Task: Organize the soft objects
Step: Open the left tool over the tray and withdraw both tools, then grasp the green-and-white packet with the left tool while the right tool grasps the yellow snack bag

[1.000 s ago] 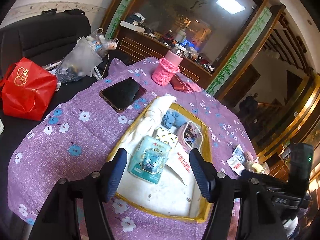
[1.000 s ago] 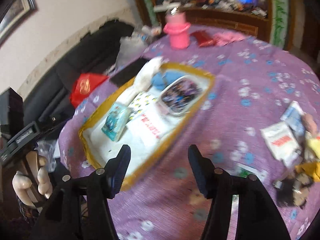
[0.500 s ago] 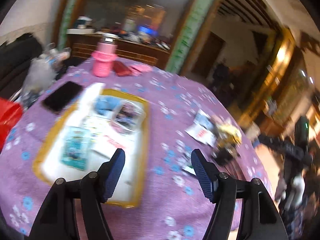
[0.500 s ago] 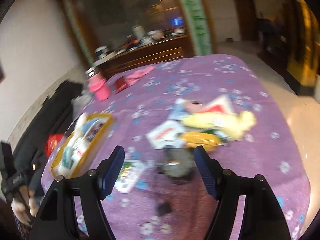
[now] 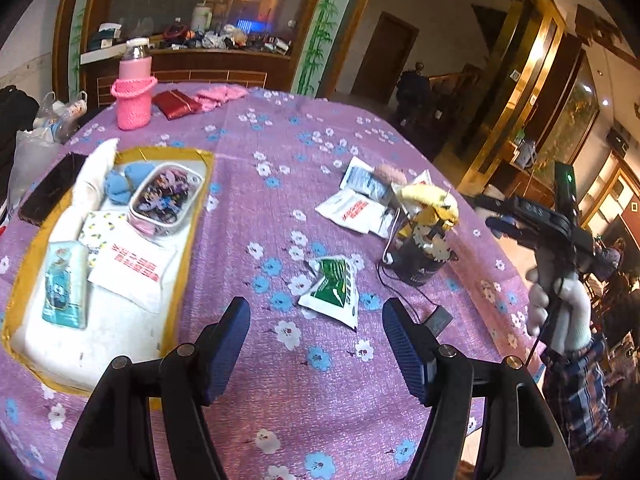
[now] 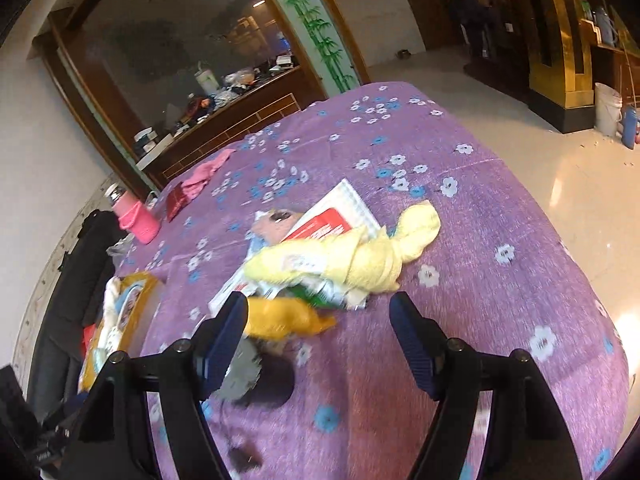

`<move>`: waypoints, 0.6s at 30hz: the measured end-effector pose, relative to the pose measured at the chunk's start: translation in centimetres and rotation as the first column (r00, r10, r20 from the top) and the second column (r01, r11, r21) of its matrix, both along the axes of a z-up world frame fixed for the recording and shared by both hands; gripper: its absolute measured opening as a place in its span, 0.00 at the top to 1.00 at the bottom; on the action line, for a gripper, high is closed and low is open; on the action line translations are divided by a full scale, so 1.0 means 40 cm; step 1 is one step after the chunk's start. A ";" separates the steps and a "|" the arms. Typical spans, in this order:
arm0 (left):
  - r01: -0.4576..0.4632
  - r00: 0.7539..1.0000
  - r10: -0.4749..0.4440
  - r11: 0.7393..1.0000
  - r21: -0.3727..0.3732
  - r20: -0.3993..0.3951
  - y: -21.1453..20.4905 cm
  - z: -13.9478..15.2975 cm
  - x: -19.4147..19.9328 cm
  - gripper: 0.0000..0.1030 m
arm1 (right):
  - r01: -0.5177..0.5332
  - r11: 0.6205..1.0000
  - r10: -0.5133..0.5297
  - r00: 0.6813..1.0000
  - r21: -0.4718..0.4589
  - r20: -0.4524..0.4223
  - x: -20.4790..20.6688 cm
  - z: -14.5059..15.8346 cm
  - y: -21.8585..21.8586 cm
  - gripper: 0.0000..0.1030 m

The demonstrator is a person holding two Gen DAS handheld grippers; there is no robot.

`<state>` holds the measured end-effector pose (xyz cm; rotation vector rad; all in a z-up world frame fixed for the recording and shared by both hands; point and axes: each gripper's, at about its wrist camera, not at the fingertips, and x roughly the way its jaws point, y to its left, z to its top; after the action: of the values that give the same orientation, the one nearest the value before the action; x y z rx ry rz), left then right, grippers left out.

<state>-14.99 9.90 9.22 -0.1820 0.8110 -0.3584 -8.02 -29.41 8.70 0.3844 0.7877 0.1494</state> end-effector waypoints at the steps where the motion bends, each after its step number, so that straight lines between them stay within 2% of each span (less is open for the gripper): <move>1: 0.001 1.000 -0.001 1.000 0.003 -0.010 -0.005 -0.007 0.003 0.30 | 0.009 1.000 -0.009 1.000 -0.008 0.009 0.011 -0.007 -0.002 0.30; 4: 0.005 1.000 -0.005 1.000 0.023 -0.029 -0.024 -0.025 0.012 0.30 | 0.039 0.999 -0.038 0.999 -0.022 0.036 0.029 -0.032 -0.025 0.30; 8: 0.008 0.999 -0.005 0.998 0.061 -0.049 -0.040 -0.048 0.027 0.30 | 0.066 0.997 -0.069 0.996 0.050 0.051 0.032 -0.076 -0.055 0.30; 10: 0.010 0.998 -0.005 0.997 0.071 -0.064 -0.048 -0.061 0.039 0.30 | 0.080 0.995 -0.082 0.996 0.063 0.028 0.039 -0.103 -0.073 0.30; 18: 0.071 0.994 -0.059 0.988 0.137 -0.089 -0.148 -0.125 0.123 0.30 | 0.107 0.992 -0.110 0.993 0.073 0.043 0.030 -0.097 -0.094 0.30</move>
<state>-10.09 3.97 4.24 -0.0391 0.9239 -0.3557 -6.84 -33.16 4.83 0.4876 0.7149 0.0843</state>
